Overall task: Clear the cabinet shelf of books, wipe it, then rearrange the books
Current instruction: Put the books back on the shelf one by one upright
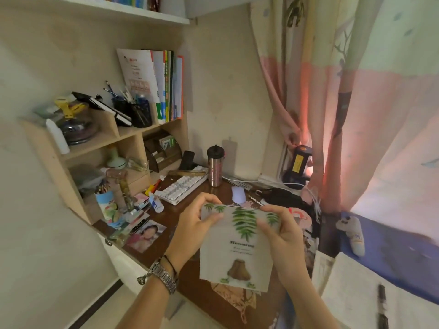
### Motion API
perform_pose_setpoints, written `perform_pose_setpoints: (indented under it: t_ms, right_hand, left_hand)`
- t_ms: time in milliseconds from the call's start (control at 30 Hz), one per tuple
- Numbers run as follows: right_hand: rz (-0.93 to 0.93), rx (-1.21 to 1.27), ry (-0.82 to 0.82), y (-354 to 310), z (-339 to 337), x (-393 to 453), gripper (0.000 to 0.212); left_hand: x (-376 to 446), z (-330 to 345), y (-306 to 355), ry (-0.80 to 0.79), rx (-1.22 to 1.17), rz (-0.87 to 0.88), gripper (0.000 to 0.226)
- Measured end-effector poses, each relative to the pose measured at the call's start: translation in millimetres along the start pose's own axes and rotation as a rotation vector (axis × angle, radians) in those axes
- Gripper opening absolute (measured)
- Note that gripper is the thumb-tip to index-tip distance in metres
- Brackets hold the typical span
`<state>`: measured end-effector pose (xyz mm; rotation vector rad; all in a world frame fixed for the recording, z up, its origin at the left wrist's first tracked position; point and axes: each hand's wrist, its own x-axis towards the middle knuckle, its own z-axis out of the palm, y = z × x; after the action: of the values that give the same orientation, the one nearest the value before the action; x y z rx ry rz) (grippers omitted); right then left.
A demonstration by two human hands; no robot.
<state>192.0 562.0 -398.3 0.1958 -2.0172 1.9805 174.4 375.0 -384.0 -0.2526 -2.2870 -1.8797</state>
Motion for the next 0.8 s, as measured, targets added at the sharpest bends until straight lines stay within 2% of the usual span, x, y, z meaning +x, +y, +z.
perform_pose_setpoints:
  t_ms: [300, 500, 667, 800]
  right_hand:
    - [0.058, -0.042, -0.086, 45.7, 11.5, 65.5, 0.021]
    - [0.084, -0.072, -0.114, 53.8, 19.3, 110.7, 0.036]
    - [0.078, -0.013, -0.124, 55.0, 24.6, 141.2, 0.022]
    - [0.056, 0.019, -0.133, 50.3, 33.2, 165.2, 0.021]
  left_hand:
    - [55.7, -1.5, -39.9, 0.084, 0.114, -0.082, 0.014]
    - [91.6, 0.6, -41.5, 0.129, 0.094, -0.099, 0.012]
    - [117.2, -0.9, -40.2, 0.151, 0.1, -0.098, 0.011]
    - [137.6, -7.2, -36.4, 0.172, 0.093, -0.047, 0.012]
